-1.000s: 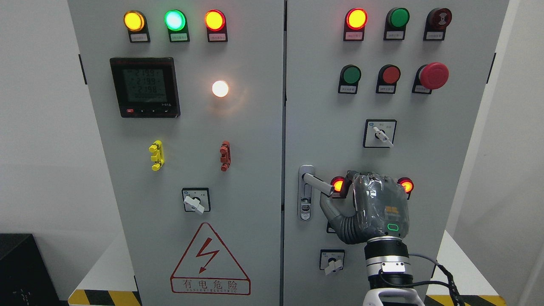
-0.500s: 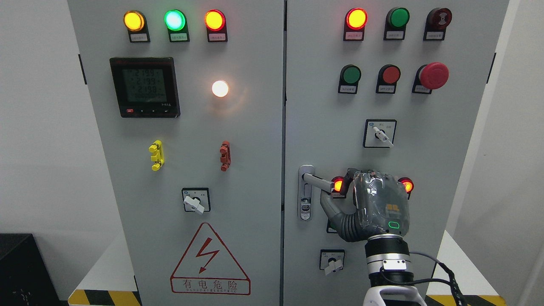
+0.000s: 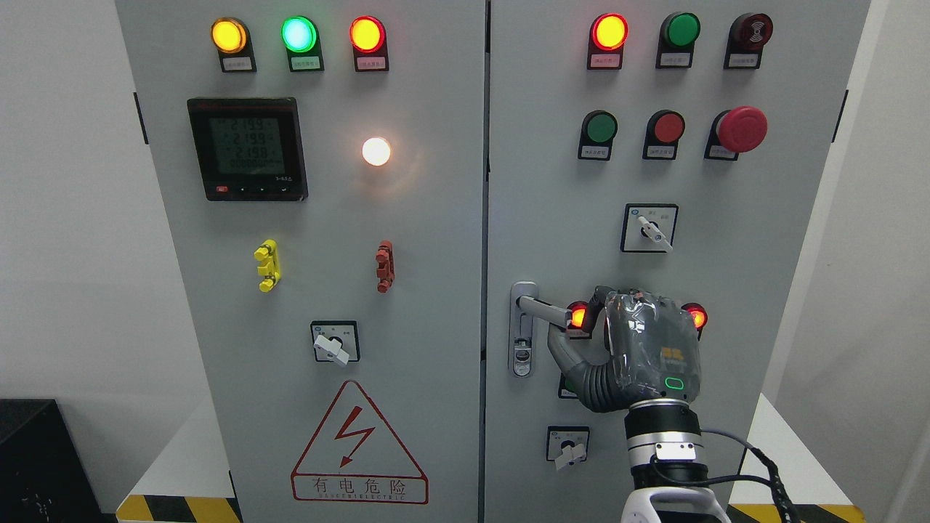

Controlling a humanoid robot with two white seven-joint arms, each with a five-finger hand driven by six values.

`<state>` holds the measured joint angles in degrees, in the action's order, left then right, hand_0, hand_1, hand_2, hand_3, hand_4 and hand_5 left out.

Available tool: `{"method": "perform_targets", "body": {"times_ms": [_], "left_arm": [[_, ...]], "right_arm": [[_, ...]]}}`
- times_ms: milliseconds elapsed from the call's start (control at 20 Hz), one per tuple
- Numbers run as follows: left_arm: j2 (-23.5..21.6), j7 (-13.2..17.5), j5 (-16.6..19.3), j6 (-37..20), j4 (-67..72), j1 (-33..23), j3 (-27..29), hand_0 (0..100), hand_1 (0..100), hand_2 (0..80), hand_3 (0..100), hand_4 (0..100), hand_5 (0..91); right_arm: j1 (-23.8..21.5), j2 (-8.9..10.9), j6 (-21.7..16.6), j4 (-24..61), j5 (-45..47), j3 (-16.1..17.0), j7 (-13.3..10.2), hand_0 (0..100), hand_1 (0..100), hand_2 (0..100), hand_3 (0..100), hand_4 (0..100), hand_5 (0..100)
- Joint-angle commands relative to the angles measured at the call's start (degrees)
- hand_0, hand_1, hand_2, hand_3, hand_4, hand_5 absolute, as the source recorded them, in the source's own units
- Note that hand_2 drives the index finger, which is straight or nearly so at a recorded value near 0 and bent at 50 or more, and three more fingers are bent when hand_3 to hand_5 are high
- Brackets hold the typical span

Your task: Release door handle

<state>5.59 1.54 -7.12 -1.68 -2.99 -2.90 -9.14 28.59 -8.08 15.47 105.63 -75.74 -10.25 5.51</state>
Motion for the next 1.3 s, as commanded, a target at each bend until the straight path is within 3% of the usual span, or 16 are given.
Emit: {"method": "perform_targets", "body": {"times_ms": [0,750,1050,1250], "left_arm": [[0.03,-0.04,0.00,0.01,0.00,0.00,0.00,0,0,4.4,11,0,0.0],[0.03,-0.04,0.00,0.01,0.00,0.00,0.00,0,0,4.4,11,0,0.0],[0.03,-0.04,0.00,0.10,0.00,0.00,0.00,0,0,4.4,11,0,0.0],[0.03,-0.04,0.00,0.10,0.00,0.00,0.00,0,0,4.4,11,0,0.0]], "right_arm": [[-0.55,-0.01,-0.35,0.45,0.07,-0.20,-0.33,42,44,68,99,75,72],[-5.29,-0.01,-0.97,3.87,0.07,-1.35,-1.03,42,44,68,98,75,72],[-10.47,0.08,-4.30,8.00,0.07,-0.91,-1.21,42,44,66,97,75,71],[-14.51,0.08,-8.08,9.24,0.07,-0.03,-4.89,41,43,64,95,75,69]]}}
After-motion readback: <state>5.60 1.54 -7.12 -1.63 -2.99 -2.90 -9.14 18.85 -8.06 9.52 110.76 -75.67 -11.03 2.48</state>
